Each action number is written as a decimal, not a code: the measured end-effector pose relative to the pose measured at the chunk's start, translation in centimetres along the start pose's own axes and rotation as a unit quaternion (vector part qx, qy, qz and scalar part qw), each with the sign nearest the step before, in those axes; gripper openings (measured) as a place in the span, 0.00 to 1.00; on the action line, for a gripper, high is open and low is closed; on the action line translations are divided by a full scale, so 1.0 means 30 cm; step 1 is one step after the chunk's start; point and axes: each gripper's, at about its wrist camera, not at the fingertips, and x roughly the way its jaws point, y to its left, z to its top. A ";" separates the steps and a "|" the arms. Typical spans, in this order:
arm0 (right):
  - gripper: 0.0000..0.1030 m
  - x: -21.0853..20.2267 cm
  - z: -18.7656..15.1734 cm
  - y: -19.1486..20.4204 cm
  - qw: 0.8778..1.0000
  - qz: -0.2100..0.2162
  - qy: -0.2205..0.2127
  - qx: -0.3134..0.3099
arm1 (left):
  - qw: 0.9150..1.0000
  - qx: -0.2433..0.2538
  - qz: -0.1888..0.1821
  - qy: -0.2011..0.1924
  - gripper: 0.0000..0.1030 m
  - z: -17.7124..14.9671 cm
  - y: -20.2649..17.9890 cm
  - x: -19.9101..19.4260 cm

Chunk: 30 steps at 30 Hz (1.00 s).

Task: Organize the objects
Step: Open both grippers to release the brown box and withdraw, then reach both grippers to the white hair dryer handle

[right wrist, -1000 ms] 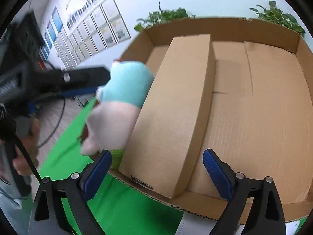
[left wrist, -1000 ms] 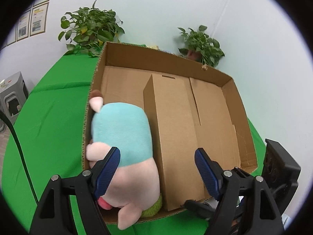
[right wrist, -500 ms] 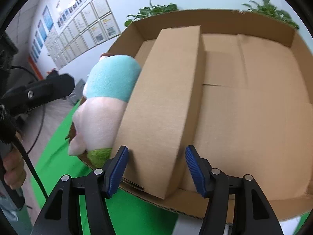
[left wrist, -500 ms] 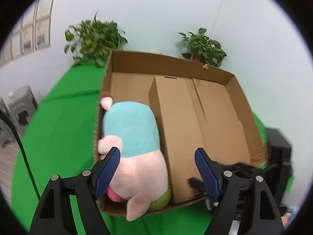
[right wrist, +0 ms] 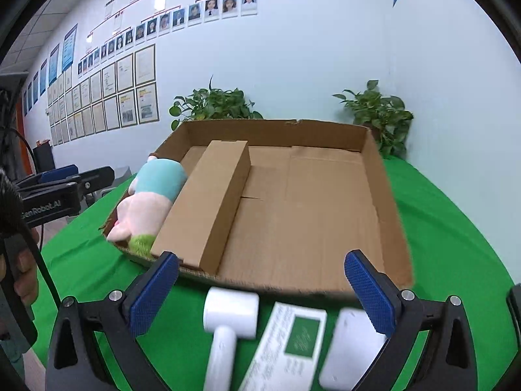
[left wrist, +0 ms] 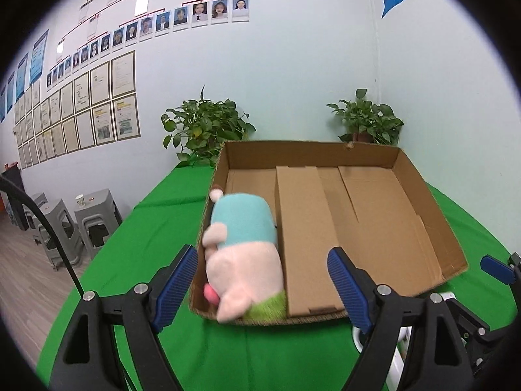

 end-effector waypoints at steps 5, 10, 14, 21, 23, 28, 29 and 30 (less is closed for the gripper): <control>1.00 -0.154 -0.047 -0.051 1.000 0.009 -0.014 -0.003 | 1.000 0.012 0.001 -0.002 0.78 -0.048 -0.044 -0.053; 0.82 -0.243 -0.093 -0.090 0.999 0.025 -0.024 0.017 | 0.999 0.023 -0.023 0.018 0.02 -0.086 -0.080 -0.077; 0.17 -0.257 -0.107 -0.091 1.000 0.011 -0.006 0.016 | 0.999 0.018 -0.025 0.017 0.03 -0.101 -0.090 -0.104; 1.00 -0.331 -0.120 -0.087 0.999 0.022 -0.037 0.004 | 1.000 -0.019 0.000 -0.007 0.94 -0.102 -0.059 -0.157; 1.00 -0.338 -0.123 -0.089 0.999 0.020 -0.040 0.002 | 1.000 -0.023 0.002 -0.001 0.94 -0.099 -0.051 -0.148; 1.00 -0.316 -0.143 -0.110 0.999 0.043 -0.028 0.013 | 0.999 -0.033 -0.018 0.014 0.94 -0.102 -0.045 -0.123; 1.00 -0.318 -0.150 -0.110 0.999 0.045 -0.027 0.013 | 0.999 -0.033 -0.024 0.017 0.94 -0.107 -0.047 -0.119; 1.00 -0.318 -0.156 -0.110 0.998 0.048 -0.027 0.012 | 0.999 -0.035 -0.030 0.020 0.94 -0.110 -0.049 -0.113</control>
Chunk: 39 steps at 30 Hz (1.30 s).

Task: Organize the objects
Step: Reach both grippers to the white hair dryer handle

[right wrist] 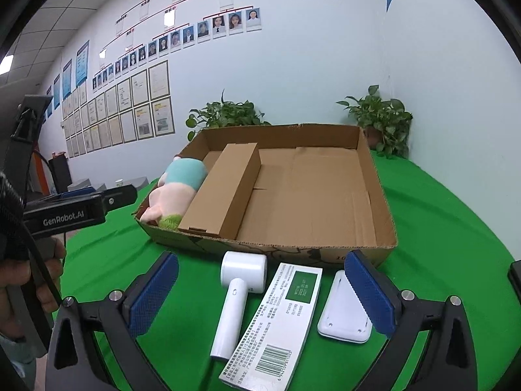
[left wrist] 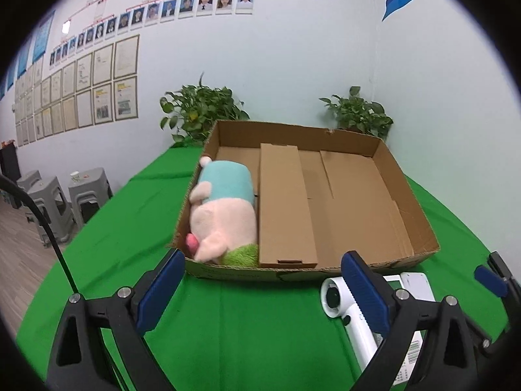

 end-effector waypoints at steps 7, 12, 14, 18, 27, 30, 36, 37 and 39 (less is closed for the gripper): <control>1.00 0.019 -0.090 0.056 0.994 0.102 0.022 -0.015 | 0.996 -0.010 -0.076 0.050 0.94 -0.037 -0.036 0.070; 0.99 0.090 -0.167 0.127 0.983 0.170 0.069 -0.020 | 0.978 -0.039 -0.165 0.118 0.94 -0.088 -0.058 0.159; 0.98 0.132 -0.199 0.153 0.981 0.168 0.093 -0.028 | 0.972 -0.046 -0.187 0.138 0.94 -0.106 -0.066 0.191; 0.95 0.204 -0.223 0.162 0.980 0.148 0.129 -0.030 | 0.959 -0.052 -0.222 0.169 0.94 -0.130 -0.089 0.243; 0.72 0.342 -0.224 0.198 0.975 0.103 0.187 -0.057 | 0.942 -0.053 -0.249 0.218 0.93 -0.164 -0.119 0.358; 0.62 0.378 -0.231 0.210 0.974 0.088 0.200 -0.064 | 0.935 -0.066 -0.261 0.231 0.93 -0.174 -0.101 0.377; 0.33 0.409 -0.236 0.232 0.972 0.089 0.211 -0.062 | 0.927 -0.059 -0.274 0.248 0.93 -0.196 -0.098 0.374; 0.32 0.404 -0.240 0.242 0.970 0.097 0.214 -0.061 | 0.926 -0.058 -0.276 0.250 0.92 -0.201 -0.097 0.370; 0.30 0.389 -0.246 0.256 0.968 0.108 0.219 -0.057 | 0.923 -0.057 -0.281 0.258 0.91 -0.218 -0.096 0.353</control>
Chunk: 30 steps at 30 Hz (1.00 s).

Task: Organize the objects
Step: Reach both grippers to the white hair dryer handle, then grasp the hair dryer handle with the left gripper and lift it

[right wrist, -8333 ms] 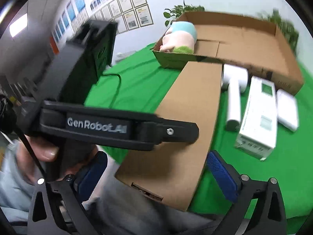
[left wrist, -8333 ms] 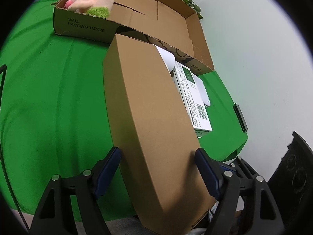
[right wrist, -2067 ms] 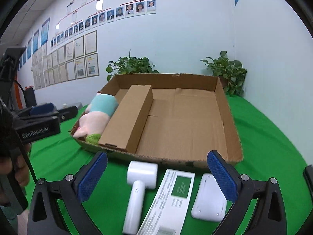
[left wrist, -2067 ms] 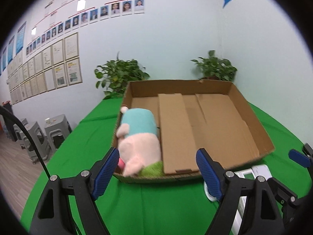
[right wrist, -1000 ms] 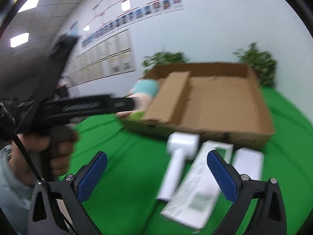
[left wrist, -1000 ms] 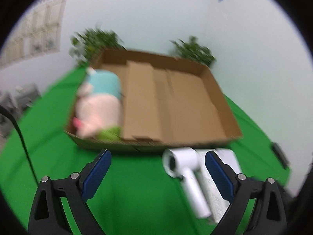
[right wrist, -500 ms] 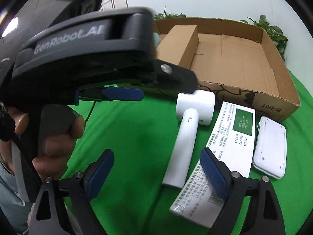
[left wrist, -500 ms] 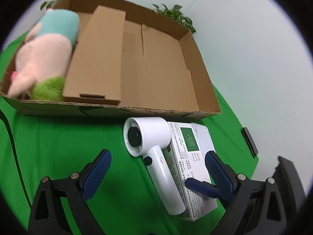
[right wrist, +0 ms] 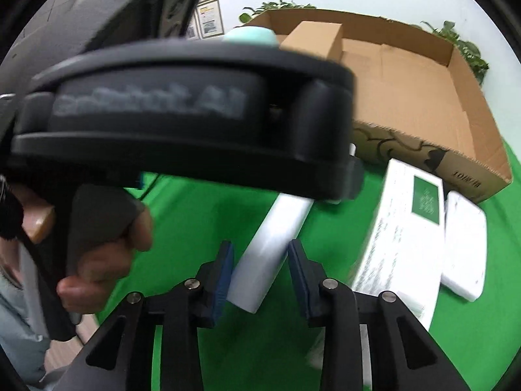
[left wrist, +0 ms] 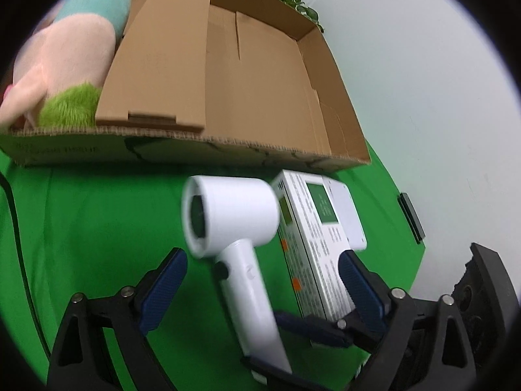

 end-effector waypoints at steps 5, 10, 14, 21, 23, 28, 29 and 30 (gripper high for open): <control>0.34 -0.034 -0.058 0.038 1.000 0.016 0.008 -0.008 | 1.000 0.001 0.004 0.016 0.88 -0.071 -0.024 -0.008; 0.58 0.001 -0.064 0.030 1.000 0.014 0.024 0.010 | 0.999 -0.015 0.006 0.042 0.78 -0.115 -0.027 0.017; 0.50 0.026 -0.043 0.039 1.000 0.001 0.021 0.007 | 0.999 -0.025 0.015 0.041 0.68 -0.114 -0.003 0.018; 0.31 0.047 -0.025 0.044 1.000 -0.014 0.024 0.012 | 0.998 -0.017 0.032 0.045 0.37 -0.138 -0.014 0.019; 0.31 0.047 -0.020 0.048 0.999 -0.018 0.023 0.013 | 0.998 -0.019 0.033 0.042 0.37 -0.148 -0.016 0.016; 0.31 0.036 -0.008 0.059 1.000 -0.016 0.015 0.022 | 0.998 -0.019 0.038 0.035 0.36 -0.162 -0.034 -0.005; 0.31 0.029 -0.001 0.061 1.000 -0.016 0.009 0.023 | 0.999 -0.018 0.037 0.028 0.35 -0.160 -0.041 -0.020; 0.31 0.023 0.005 0.062 1.000 -0.017 0.005 0.023 | 0.999 -0.017 0.035 0.021 0.35 -0.156 -0.047 -0.033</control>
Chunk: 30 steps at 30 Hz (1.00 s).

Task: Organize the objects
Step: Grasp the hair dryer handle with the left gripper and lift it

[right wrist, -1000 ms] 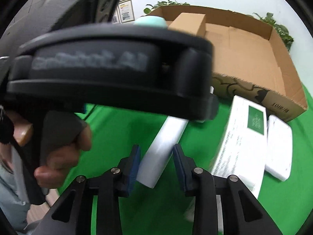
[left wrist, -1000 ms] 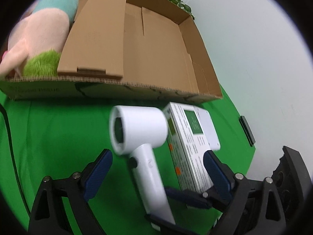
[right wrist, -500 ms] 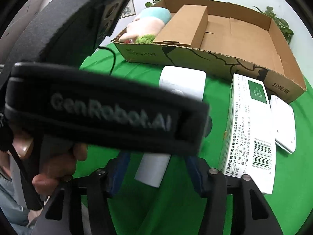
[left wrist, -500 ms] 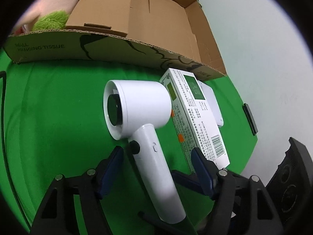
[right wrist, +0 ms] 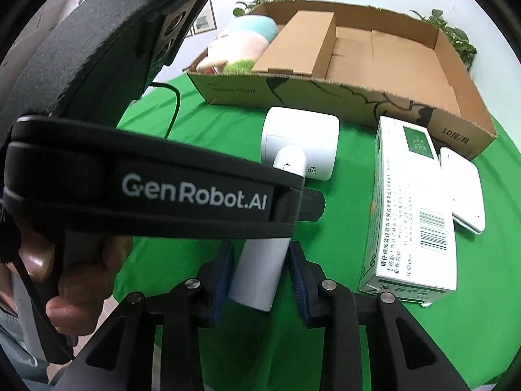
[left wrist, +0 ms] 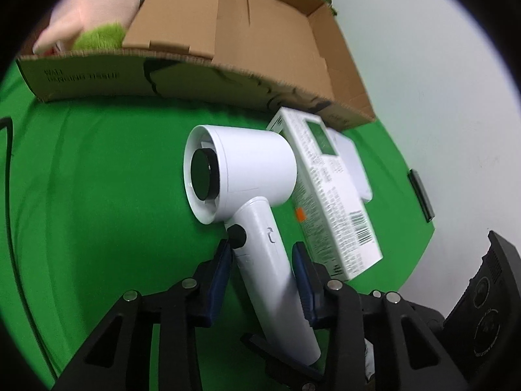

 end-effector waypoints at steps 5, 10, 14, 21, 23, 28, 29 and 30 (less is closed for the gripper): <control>0.30 -0.072 0.077 -0.003 0.999 -0.010 -0.052 0.001 | 0.999 0.030 -0.002 -0.044 0.35 0.055 -0.070 -0.101; 0.30 -0.162 0.190 -0.015 0.994 -0.028 -0.109 -0.005 | 0.994 0.066 0.001 -0.088 0.34 0.132 -0.153 -0.198; 0.30 -0.253 0.207 0.024 0.989 -0.038 -0.144 -0.010 | 0.988 0.097 0.009 -0.119 0.34 0.212 -0.216 -0.267; 0.30 -0.438 0.275 -0.008 0.981 -0.051 -0.188 -0.016 | 0.978 0.133 0.017 -0.157 0.34 0.353 -0.307 -0.355; 0.30 -0.491 0.341 0.002 0.979 -0.050 -0.195 -0.014 | 0.976 0.138 0.020 -0.166 0.34 0.404 -0.329 -0.376; 0.30 -0.551 0.504 -0.028 0.975 -0.052 -0.216 -0.014 | 0.971 0.148 0.018 -0.185 0.34 0.534 -0.380 -0.421; 0.30 -0.556 0.528 -0.035 0.974 -0.053 -0.219 -0.014 | 0.970 0.150 0.018 -0.188 0.34 0.567 -0.389 -0.435; 0.30 -0.565 0.561 -0.042 0.973 -0.053 -0.223 -0.014 | 0.970 0.152 0.019 -0.189 0.34 0.584 -0.394 -0.435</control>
